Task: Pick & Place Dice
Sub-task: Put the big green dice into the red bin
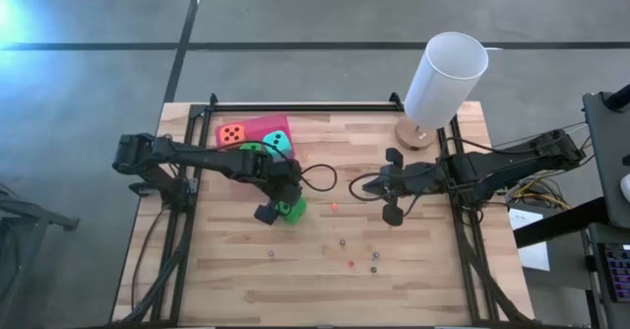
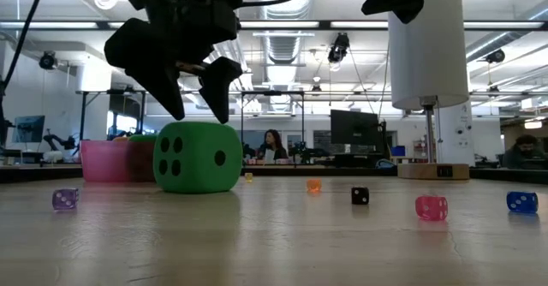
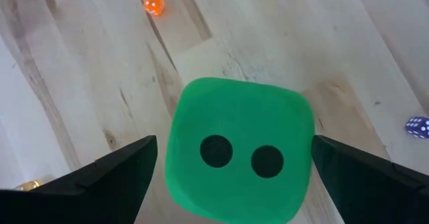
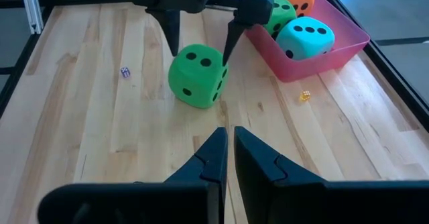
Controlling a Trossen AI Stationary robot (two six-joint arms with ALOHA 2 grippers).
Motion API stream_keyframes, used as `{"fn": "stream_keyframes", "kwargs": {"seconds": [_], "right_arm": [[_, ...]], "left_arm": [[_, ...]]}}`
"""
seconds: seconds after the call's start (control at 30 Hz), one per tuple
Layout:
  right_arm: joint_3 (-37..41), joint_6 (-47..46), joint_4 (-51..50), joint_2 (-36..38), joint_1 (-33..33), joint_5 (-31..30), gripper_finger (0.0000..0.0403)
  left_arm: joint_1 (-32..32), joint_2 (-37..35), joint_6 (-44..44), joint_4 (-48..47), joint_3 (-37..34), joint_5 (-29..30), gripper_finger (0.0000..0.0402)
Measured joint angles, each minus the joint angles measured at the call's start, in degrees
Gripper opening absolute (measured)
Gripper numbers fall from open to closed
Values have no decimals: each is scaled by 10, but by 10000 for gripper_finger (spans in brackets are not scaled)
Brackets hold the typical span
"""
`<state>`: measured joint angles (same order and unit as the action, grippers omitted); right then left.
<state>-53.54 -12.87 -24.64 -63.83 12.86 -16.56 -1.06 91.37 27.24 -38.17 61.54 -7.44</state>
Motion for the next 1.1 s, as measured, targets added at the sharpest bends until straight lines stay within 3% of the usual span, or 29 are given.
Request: {"fn": "stream_keyframes", "kwargs": {"seconds": [1.1], "right_arm": [[0,0,0,0,0,0,27]], "left_arm": [[-1,21,-15,31,-19,-41,400]]}}
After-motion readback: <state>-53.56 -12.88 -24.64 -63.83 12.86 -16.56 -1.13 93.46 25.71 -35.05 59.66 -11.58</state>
